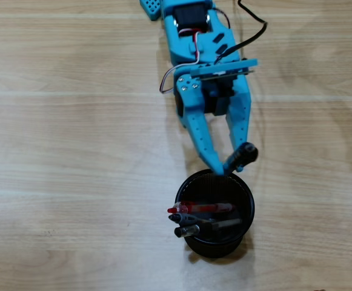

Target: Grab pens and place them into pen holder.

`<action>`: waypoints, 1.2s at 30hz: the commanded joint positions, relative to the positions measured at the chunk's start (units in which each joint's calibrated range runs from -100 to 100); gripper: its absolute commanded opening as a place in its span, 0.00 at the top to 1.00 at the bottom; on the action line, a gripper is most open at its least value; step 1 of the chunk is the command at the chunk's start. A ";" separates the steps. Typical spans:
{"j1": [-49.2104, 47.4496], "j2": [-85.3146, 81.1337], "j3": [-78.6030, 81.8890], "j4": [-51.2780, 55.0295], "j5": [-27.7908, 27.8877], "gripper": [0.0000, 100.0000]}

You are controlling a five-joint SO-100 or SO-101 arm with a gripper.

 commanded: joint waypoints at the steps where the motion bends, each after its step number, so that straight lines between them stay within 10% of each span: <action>1: 0.84 0.63 3.38 -12.08 -1.99 0.98; 10: 0.57 5.81 4.92 -17.73 -2.78 0.98; 16: 0.29 5.89 5.28 -17.09 -2.78 0.81; 25: -0.90 1.31 11.34 -16.91 -1.37 0.99; 36: -2.18 -25.02 42.93 -16.82 9.05 0.98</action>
